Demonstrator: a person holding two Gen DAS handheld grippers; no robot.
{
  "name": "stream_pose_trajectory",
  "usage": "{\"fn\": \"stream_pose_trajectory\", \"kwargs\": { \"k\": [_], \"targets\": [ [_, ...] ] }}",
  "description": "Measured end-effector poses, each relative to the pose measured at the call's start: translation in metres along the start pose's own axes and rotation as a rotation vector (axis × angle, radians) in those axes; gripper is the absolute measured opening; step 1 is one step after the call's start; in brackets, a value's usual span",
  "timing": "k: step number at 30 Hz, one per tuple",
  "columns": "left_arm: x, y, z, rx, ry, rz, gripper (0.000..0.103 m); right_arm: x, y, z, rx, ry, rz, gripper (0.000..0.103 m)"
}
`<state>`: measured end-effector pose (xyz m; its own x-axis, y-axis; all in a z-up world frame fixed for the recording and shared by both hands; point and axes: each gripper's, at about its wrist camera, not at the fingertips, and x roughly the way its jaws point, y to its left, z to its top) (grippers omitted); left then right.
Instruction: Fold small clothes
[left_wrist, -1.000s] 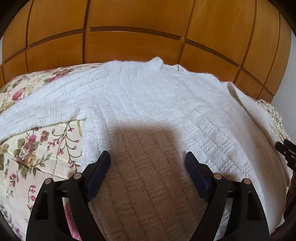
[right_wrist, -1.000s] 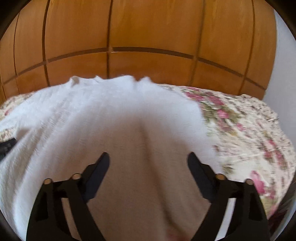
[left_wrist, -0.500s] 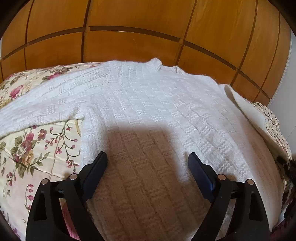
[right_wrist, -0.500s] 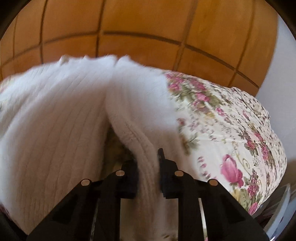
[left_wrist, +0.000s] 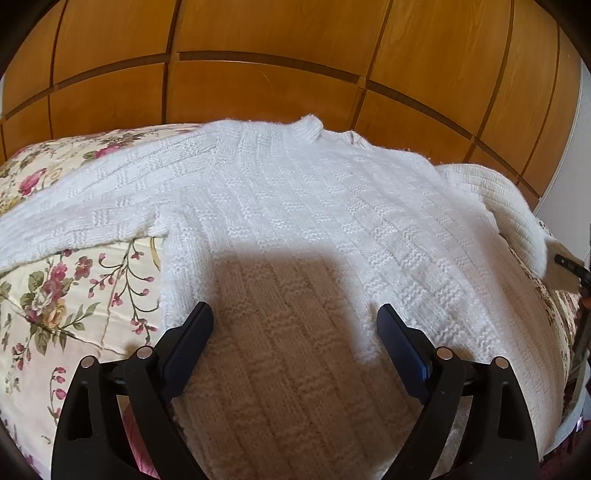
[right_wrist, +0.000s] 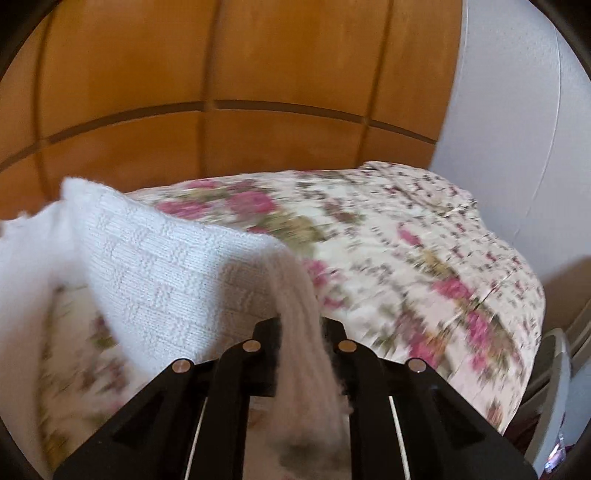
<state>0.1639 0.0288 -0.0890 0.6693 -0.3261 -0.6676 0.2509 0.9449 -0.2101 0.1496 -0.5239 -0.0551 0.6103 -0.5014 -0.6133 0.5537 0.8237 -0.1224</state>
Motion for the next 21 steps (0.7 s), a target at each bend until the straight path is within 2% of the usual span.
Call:
{"fn": "stream_pose_trajectory", "kwargs": {
  "k": [6, 7, 8, 9, 10, 12, 13, 14, 17, 19, 21],
  "targets": [
    [0.002, 0.0, 0.0, -0.005, 0.002, -0.012, 0.091, 0.045, -0.017, 0.031, -0.005, 0.002, -0.126, 0.01],
    [0.002, 0.0, 0.0, -0.004, 0.003, -0.013, 0.092, 0.052, -0.019, 0.033, -0.013, 0.0, -0.162, 0.024],
    [0.002, 0.0, 0.0, -0.004, 0.003, -0.014, 0.092, 0.06, -0.022, 0.036, -0.02, -0.002, -0.215, 0.048],
    [0.003, 0.0, 0.0, -0.005, 0.004, -0.016, 0.092, 0.068, -0.027, 0.037, -0.012, 0.005, -0.292, 0.056],
    [0.003, 0.001, 0.0, -0.006, 0.004, -0.02, 0.093, 0.073, -0.033, 0.036, 0.021, 0.012, -0.328, 0.061],
    [0.003, 0.001, 0.0, -0.011, 0.002, -0.026, 0.093, 0.07, -0.047, 0.032, 0.136, 0.036, -0.316, 0.06],
    [0.004, 0.002, 0.0, -0.014, 0.0, -0.03, 0.093, 0.062, -0.05, 0.028, 0.193, 0.032, -0.275, 0.06],
    [0.004, 0.003, 0.0, -0.018, 0.0, -0.034, 0.093, 0.049, -0.049, 0.021, 0.244, 0.016, -0.189, 0.061],
    [0.005, 0.004, 0.0, -0.021, 0.0, -0.04, 0.093, 0.021, -0.028, 0.005, 0.245, -0.014, -0.004, 0.061],
    [0.005, 0.004, 0.0, -0.023, 0.0, -0.044, 0.094, -0.001, -0.007, -0.008, 0.215, -0.021, 0.181, 0.061],
    [0.004, 0.005, 0.001, -0.024, -0.001, -0.045, 0.094, -0.016, 0.018, -0.023, 0.206, 0.023, 0.392, 0.06]
  ]
}}
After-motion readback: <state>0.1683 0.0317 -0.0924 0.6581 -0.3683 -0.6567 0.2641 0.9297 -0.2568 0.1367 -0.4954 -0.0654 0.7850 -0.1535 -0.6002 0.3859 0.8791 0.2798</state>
